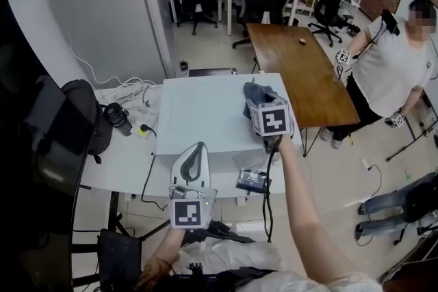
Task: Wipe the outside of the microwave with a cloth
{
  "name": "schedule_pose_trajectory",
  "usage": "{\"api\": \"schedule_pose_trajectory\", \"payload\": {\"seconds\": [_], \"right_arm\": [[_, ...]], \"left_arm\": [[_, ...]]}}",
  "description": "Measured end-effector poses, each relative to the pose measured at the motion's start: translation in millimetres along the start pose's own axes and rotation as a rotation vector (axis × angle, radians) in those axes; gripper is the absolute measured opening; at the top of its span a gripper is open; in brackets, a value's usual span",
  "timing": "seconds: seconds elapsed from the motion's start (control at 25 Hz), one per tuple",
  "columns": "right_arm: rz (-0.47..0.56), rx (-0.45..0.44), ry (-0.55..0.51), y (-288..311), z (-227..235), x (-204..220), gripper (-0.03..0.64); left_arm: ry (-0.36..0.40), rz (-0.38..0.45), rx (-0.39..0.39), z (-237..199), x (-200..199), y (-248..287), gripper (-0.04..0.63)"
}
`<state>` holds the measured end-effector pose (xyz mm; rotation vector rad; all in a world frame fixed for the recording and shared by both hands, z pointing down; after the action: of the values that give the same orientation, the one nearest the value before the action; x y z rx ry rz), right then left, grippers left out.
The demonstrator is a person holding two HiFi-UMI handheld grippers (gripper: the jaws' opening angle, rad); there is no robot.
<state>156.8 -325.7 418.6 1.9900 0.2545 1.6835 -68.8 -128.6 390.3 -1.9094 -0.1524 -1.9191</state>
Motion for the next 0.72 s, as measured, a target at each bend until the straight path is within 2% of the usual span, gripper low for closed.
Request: {"api": "schedule_pose_trajectory", "payload": {"seconds": [0.28, 0.36, 0.48, 0.6, 0.72], "right_arm": [[-0.080, 0.004, -0.056, 8.7, -8.8, -5.9, 0.257], [-0.086, 0.008, -0.070, 10.2, -12.1, -6.8, 0.218], [-0.103, 0.052, -0.125, 12.3, -17.6, -10.4, 0.102], [-0.117, 0.084, -0.154, 11.6, -16.8, -12.2, 0.083], [-0.105, 0.077, -0.121, 7.4, -12.0, -9.4, 0.077]], "left_arm": [[-0.032, -0.048, -0.052, -19.8, 12.3, 0.5, 0.002], [-0.033, -0.050, -0.056, -21.2, 13.4, -0.8, 0.002], [-0.026, -0.046, -0.054, -22.6, 14.1, -1.2, 0.002], [-0.021, -0.046, -0.056, -22.7, 13.2, -2.0, 0.002], [-0.013, -0.045, -0.065, -24.8, 11.6, -6.9, 0.002]]}}
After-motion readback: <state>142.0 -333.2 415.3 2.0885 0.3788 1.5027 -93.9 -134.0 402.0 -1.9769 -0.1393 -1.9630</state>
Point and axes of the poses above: the fingertips, and each gripper's own axes: y forward along the fingers, z to its right, x out of its underside, the point moved 8 cm from there along -y, backward along the fingers
